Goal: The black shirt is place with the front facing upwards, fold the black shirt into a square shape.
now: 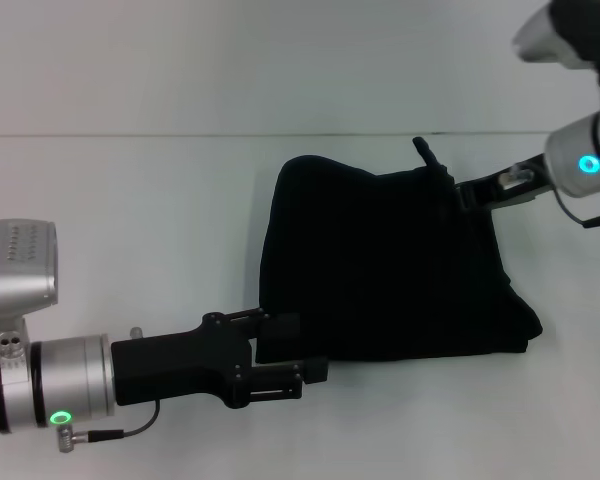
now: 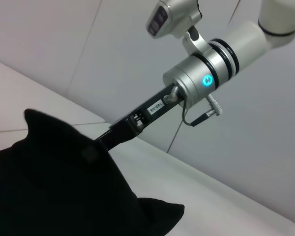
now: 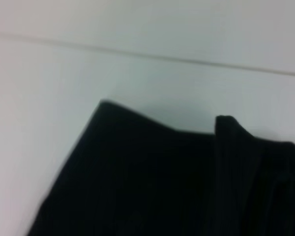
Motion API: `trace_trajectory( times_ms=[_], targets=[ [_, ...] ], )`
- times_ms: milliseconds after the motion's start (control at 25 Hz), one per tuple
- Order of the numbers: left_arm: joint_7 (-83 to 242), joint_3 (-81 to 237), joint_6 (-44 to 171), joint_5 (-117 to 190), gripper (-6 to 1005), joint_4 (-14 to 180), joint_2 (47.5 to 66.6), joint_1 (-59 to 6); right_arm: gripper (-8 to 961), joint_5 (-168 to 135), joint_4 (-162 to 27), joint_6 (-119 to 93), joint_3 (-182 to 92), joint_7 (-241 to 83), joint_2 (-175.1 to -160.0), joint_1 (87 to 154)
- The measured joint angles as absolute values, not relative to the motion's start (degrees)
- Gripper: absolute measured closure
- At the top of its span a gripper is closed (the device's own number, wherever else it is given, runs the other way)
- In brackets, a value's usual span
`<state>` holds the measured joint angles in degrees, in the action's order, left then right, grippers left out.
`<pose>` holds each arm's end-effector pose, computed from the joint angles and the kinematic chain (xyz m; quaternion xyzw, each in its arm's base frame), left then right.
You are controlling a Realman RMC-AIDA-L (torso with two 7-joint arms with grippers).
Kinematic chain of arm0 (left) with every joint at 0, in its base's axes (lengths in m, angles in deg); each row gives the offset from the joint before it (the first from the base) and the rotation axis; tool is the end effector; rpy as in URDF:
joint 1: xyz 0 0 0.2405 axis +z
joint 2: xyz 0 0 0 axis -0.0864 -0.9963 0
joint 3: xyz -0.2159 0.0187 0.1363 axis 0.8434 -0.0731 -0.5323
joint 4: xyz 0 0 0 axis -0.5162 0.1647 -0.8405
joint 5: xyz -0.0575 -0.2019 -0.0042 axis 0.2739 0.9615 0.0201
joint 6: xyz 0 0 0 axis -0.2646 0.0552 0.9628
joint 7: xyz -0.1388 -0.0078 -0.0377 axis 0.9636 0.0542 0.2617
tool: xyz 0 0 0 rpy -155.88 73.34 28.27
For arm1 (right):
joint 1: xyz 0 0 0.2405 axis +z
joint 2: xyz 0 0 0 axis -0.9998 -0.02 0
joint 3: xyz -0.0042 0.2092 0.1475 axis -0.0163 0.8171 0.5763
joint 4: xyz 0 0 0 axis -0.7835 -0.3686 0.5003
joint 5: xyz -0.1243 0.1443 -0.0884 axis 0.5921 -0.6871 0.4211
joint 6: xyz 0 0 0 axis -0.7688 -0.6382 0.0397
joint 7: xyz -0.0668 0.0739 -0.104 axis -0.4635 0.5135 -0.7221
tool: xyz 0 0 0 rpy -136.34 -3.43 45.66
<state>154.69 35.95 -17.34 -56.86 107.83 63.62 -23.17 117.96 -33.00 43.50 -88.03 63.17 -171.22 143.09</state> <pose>-0.2558 0.2945 -0.0531 -0.9130 -0.2642 -0.3043 0.0635 0.1978 0.4511 -0.0007 -0.8416 0.4834 -0.0103 0.2406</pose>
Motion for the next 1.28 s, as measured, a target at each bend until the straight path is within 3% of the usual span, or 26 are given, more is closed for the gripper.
trace_trajectory(
  times_ms=[400, 840, 1080, 1200, 1280],
  targets=[
    [154.66, 35.96, -16.71, -56.86, 201, 107.83, 63.62, -23.25, 886, 99.88, -37.51, 39.31, -80.16, 56.98, -168.54, 133.65],
    [154.6, 35.82, -16.01, -56.86, 202, 107.83, 63.62, -23.52, 861, 94.76, -42.69, 31.27, -77.96, 52.52, -169.93, 131.92],
    [154.73, 36.31, -16.02, -56.45, 201, 107.79, 63.71, -23.18, 829, 81.67, -43.51, 32.9, -73.98, 42.68, -170.36, 126.91],
    [154.94, 36.6, -16.01, -56.33, 201, 107.61, 63.71, -23.04, 609, 72.92, -43.58, 35.38, -70.7, 36.42, -170.99, 122.76],
    [155.0, 37.14, -16.02, -56.32, 201, 107.05, 63.71, -23.07, 536, 67.43, -43.84, 38.3, -68.67, 30.4, -171.3, 119.81]
  ],
)
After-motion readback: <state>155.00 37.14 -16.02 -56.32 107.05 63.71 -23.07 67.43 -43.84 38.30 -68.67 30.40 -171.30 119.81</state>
